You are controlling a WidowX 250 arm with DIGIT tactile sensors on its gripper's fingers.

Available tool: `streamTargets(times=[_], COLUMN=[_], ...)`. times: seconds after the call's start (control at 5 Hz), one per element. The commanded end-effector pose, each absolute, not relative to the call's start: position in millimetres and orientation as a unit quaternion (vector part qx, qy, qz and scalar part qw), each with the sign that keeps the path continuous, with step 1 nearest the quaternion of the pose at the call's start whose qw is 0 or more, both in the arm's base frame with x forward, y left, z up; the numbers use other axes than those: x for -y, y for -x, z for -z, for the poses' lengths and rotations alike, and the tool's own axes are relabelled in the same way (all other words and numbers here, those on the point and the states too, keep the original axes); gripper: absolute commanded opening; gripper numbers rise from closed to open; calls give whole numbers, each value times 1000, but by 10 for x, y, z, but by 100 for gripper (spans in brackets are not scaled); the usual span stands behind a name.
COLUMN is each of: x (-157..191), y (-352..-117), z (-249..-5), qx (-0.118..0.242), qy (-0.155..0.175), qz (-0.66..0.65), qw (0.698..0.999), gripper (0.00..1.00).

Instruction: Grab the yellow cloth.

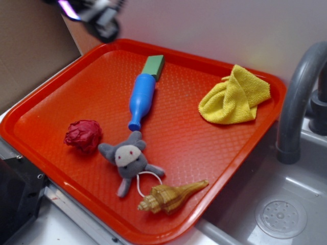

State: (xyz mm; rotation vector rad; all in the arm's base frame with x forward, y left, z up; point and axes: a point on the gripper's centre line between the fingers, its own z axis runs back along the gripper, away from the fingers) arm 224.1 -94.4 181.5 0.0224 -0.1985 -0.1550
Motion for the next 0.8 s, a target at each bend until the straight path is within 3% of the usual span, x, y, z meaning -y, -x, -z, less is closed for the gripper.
streamTargets(times=[0.0,0.4,0.6], x=[1271,1540,1649], y=[-2561,-2939,-3145], z=[-1492,-1029,-905], qx=[118,154,163], qy=[14,-25,-21], qz=[-117,-50,-41], qw=[986,986,986], gripper=[100,100,100])
